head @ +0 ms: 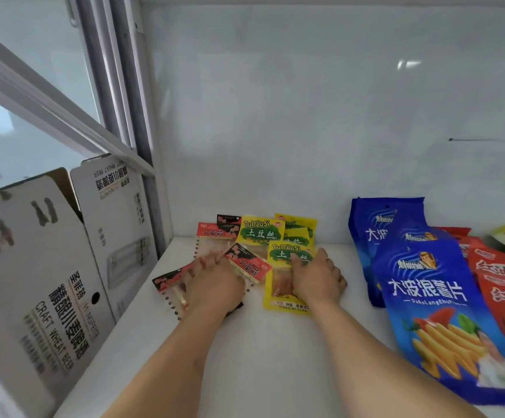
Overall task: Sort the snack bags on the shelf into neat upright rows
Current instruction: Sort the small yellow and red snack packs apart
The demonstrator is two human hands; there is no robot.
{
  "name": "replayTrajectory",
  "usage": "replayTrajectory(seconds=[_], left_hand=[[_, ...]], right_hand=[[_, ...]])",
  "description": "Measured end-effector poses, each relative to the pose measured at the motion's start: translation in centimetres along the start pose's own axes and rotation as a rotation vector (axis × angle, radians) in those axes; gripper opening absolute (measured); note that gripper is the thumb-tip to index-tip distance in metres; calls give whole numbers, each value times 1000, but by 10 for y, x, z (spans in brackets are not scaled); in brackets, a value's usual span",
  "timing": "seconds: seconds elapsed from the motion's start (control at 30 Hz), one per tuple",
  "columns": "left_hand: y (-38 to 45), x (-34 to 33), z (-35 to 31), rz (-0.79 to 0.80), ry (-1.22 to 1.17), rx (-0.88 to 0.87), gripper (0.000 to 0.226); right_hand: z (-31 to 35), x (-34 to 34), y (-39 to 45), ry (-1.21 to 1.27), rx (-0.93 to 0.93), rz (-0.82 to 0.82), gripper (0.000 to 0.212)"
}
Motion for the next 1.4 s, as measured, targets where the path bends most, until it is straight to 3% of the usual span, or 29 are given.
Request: replayTrajectory(seconds=[0.1, 0.3, 0.67, 0.87, 0.97, 1.17, 1.3, 1.4], left_hand=[[6, 3, -3, -7, 55, 34, 53], [21, 8, -35, -198, -44, -37, 53], [63, -13, -49, 60, -69, 27, 78], [74, -8, -44, 50, -212, 106, 81], [78, -3, -41, 5, -320, 182, 76], [86, 8, -35, -119, -515, 196, 31], [90, 16, -29, -190, -659, 202, 27], [90, 11, -29, -97, -696, 187, 38]], right_hand=[[-2, 1, 0, 24, -5, -11, 67], [-6, 6, 4, 76, -19, 27, 71], [-15, 4, 3, 73, 37, 22, 60], [-17, 3, 4, 79, 31, 11, 60], [-16, 3, 4, 98, 24, 6, 60], [-16, 4, 5, 116, 17, 6, 62], [-16, 6, 5, 136, 13, 10, 62], [-16, 6, 4, 135, 11, 10, 61]])
Point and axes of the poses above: each hand's wrist, its own y-axis towards the middle knuckle, its own x-axis out of the back of the hand, z = x × y, the point moved 1 cm from there along y, towards the middle knuckle, and after that the axes turned 3 degrees about y, right-handed, at the moved point
